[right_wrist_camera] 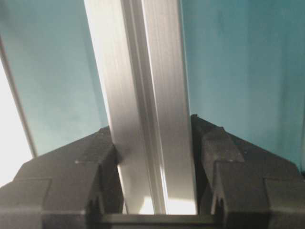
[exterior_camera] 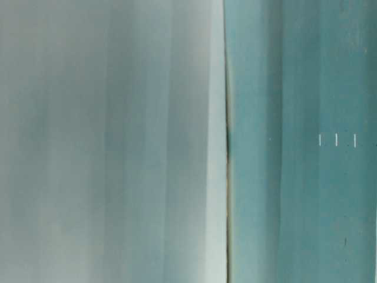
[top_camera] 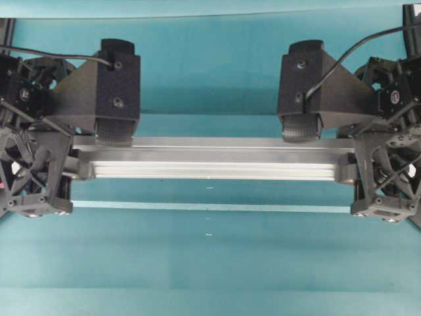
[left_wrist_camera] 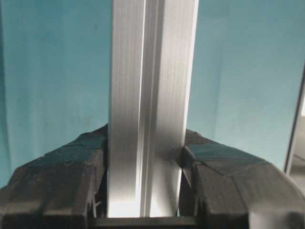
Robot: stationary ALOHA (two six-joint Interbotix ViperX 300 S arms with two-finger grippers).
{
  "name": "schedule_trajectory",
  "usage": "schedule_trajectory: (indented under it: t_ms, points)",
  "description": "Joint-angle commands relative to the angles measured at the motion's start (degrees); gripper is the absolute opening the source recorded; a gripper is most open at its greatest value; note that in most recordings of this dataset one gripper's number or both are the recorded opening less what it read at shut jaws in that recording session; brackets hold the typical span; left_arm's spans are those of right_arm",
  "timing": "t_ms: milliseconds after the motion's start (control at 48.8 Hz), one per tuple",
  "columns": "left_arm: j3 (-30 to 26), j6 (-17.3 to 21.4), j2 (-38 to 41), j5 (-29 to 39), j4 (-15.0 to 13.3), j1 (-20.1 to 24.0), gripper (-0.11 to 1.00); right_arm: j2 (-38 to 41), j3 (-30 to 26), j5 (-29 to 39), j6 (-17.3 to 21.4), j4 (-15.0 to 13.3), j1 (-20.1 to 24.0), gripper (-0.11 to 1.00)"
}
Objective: Lift the metal rail with both hands and move it towards you.
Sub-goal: 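Lift the rail with both grippers and bring it toward the front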
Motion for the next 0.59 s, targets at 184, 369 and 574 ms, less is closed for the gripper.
schedule_trajectory:
  t_ms: [184, 369, 574]
  points:
    - [-0.09, -1.32, 0.09, -1.67, 0.44, 2.81, 0.29, 0.18, 2.46, -1.23, 1.32, -0.44, -1.14, 0.40]
    - [7.73, -1.93, 1.14, -5.54, 0.44, 3.43, 0.29, -0.26, 11.60, -5.01, 0.00, -2.02, -1.67, 0.40]
    - [18.98, -1.93, 1.49, -16.08, 0.44, 4.13, 0.29, -0.97, 22.50, -15.47, -0.44, -3.08, -2.29, 0.40]
